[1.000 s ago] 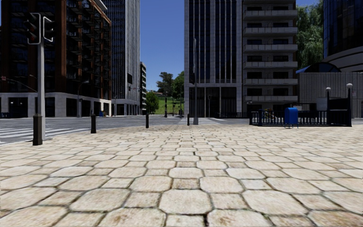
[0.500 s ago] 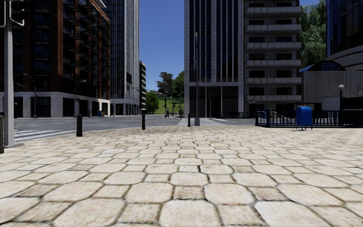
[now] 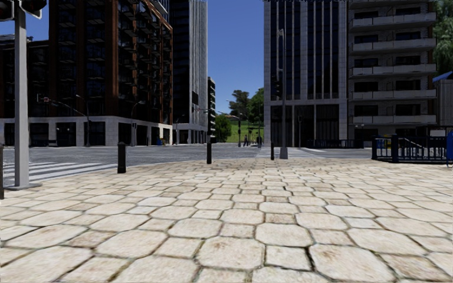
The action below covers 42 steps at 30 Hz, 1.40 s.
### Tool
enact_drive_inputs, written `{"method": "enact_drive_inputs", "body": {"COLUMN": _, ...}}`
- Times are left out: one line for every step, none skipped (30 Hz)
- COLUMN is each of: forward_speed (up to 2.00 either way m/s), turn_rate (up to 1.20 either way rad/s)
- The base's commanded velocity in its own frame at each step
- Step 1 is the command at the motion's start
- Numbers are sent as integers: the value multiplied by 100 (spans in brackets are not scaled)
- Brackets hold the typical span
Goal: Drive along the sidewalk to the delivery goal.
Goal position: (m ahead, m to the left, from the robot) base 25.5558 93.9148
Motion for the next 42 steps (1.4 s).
{"method": "enact_drive_inputs", "body": {"forward_speed": 200, "turn_rate": 48}}
{"method": "enact_drive_inputs", "body": {"forward_speed": 200, "turn_rate": 48}}
{"method": "enact_drive_inputs", "body": {"forward_speed": 200, "turn_rate": 48}}
{"method": "enact_drive_inputs", "body": {"forward_speed": 200, "turn_rate": 48}}
{"method": "enact_drive_inputs", "body": {"forward_speed": 200, "turn_rate": 48}}
{"method": "enact_drive_inputs", "body": {"forward_speed": 200, "turn_rate": 48}}
{"method": "enact_drive_inputs", "body": {"forward_speed": 200, "turn_rate": 48}}
{"method": "enact_drive_inputs", "body": {"forward_speed": 200, "turn_rate": 48}}
{"method": "enact_drive_inputs", "body": {"forward_speed": 200, "turn_rate": 48}}
{"method": "enact_drive_inputs", "body": {"forward_speed": 200, "turn_rate": 48}}
{"method": "enact_drive_inputs", "body": {"forward_speed": 200, "turn_rate": 48}}
{"method": "enact_drive_inputs", "body": {"forward_speed": 200, "turn_rate": 48}}
{"method": "enact_drive_inputs", "body": {"forward_speed": 200, "turn_rate": 48}}
{"method": "enact_drive_inputs", "body": {"forward_speed": 200, "turn_rate": 48}}
{"method": "enact_drive_inputs", "body": {"forward_speed": 200, "turn_rate": 48}}
{"method": "enact_drive_inputs", "body": {"forward_speed": 200, "turn_rate": 48}}
{"method": "enact_drive_inputs", "body": {"forward_speed": 200, "turn_rate": 48}}
{"method": "enact_drive_inputs", "body": {"forward_speed": 200, "turn_rate": 48}}
{"method": "enact_drive_inputs", "body": {"forward_speed": 200, "turn_rate": 48}}
{"method": "enact_drive_inputs", "body": {"forward_speed": 200, "turn_rate": 48}}
{"method": "enact_drive_inputs", "body": {"forward_speed": 200, "turn_rate": 48}}
{"method": "enact_drive_inputs", "body": {"forward_speed": 200, "turn_rate": 48}}
{"method": "enact_drive_inputs", "body": {"forward_speed": 200, "turn_rate": 48}}
{"method": "enact_drive_inputs", "body": {"forward_speed": 200, "turn_rate": 48}}
{"method": "enact_drive_inputs", "body": {"forward_speed": 200, "turn_rate": 48}}
{"method": "enact_drive_inputs", "body": {"forward_speed": 200, "turn_rate": 48}}
{"method": "enact_drive_inputs", "body": {"forward_speed": 200, "turn_rate": 48}}
{"method": "enact_drive_inputs", "body": {"forward_speed": 200, "turn_rate": 48}}
{"method": "enact_drive_inputs", "body": {"forward_speed": 200, "turn_rate": 48}}
{"method": "enact_drive_inputs", "body": {"forward_speed": 200, "turn_rate": 48}}
{"method": "enact_drive_inputs", "body": {"forward_speed": 200, "turn_rate": 48}}
{"method": "enact_drive_inputs", "body": {"forward_speed": 200, "turn_rate": 48}}
{"method": "enact_drive_inputs", "body": {"forward_speed": 200, "turn_rate": 48}}
{"method": "enact_drive_inputs", "body": {"forward_speed": 200, "turn_rate": 48}}
{"method": "enact_drive_inputs", "body": {"forward_speed": 200, "turn_rate": 48}}
{"method": "enact_drive_inputs", "body": {"forward_speed": 200, "turn_rate": 48}}
{"method": "enact_drive_inputs", "body": {"forward_speed": 200, "turn_rate": 48}}
{"method": "enact_drive_inputs", "body": {"forward_speed": 200, "turn_rate": 48}}
{"method": "enact_drive_inputs", "body": {"forward_speed": 200, "turn_rate": 48}}
{"method": "enact_drive_inputs", "body": {"forward_speed": 200, "turn_rate": 48}}
{"method": "enact_drive_inputs", "body": {"forward_speed": 200, "turn_rate": 48}}
{"method": "enact_drive_inputs", "body": {"forward_speed": 200, "turn_rate": 48}}
